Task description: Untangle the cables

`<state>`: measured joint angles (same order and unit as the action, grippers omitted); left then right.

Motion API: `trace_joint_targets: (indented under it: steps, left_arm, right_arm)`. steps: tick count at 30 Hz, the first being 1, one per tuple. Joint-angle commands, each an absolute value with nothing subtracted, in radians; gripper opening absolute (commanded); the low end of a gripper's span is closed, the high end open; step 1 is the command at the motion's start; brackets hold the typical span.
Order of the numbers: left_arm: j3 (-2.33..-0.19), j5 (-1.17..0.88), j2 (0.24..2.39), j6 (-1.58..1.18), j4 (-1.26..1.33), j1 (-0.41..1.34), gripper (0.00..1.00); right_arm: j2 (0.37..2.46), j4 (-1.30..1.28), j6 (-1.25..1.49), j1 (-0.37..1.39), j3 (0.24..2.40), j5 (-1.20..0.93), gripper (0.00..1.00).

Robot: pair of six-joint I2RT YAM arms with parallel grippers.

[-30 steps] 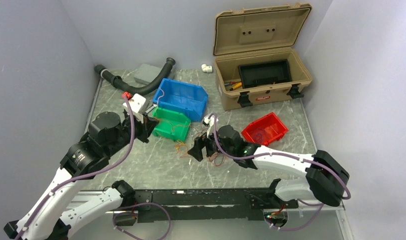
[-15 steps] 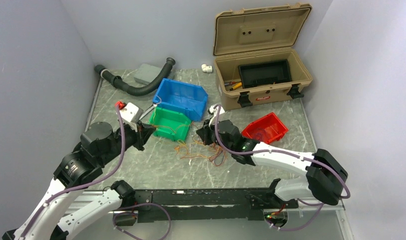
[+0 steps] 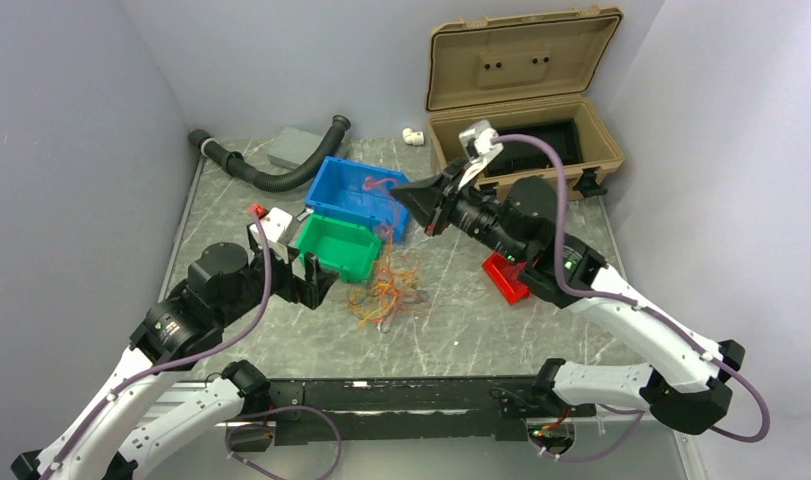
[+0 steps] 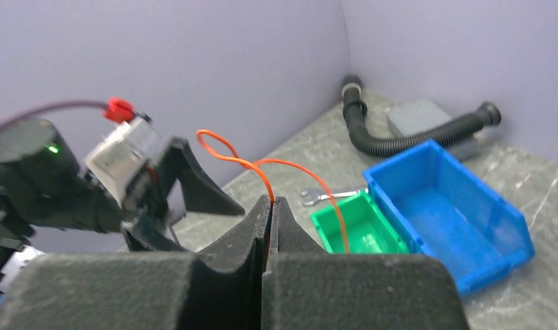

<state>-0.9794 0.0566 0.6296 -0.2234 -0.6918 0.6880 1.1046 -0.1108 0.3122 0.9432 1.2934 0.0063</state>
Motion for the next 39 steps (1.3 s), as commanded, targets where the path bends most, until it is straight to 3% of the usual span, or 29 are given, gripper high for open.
trace_joint_targets:
  steps: [1, 11, 20, 25, 27, 29, 39]
  left_arm:
    - [-0.940, -0.134, 0.611, -0.232, -0.496, 0.686, 0.99]
    - [-0.737, -0.380, 0.685, -0.333, 0.010, 0.688, 0.99]
    - [-0.642, -0.321, 0.841, -0.362, 0.188, 0.700, 0.93]
    - [-0.515, -0.071, 0.918, -0.420, 0.316, 0.700, 0.59]
    - [-0.416, 0.021, 0.947, -0.478, 0.422, 0.694, 0.34]
    - [-0.371, 0.066, 0.967, -0.528, 0.469, 0.687, 0.03]
    - [-0.316, 0.085, 0.946, -0.526, 0.399, 0.682, 0.00]
  right_arm:
    - [1.125, -0.226, 0.278, 0.943, 1.409, -0.017, 0.00]
    - [1.185, -0.231, 0.310, 0.943, 1.523, -0.052, 0.00]
    - [1.195, -0.231, 0.314, 0.944, 1.591, -0.005, 0.00]
    - [1.154, -0.207, 0.297, 0.943, 1.621, 0.102, 0.00]
    - [1.127, -0.193, 0.295, 0.943, 1.612, 0.149, 0.00]
    - [1.095, -0.181, 0.291, 0.943, 1.596, 0.212, 0.00]
    - [0.930, -0.149, 0.231, 0.942, 1.511, 0.434, 0.00]
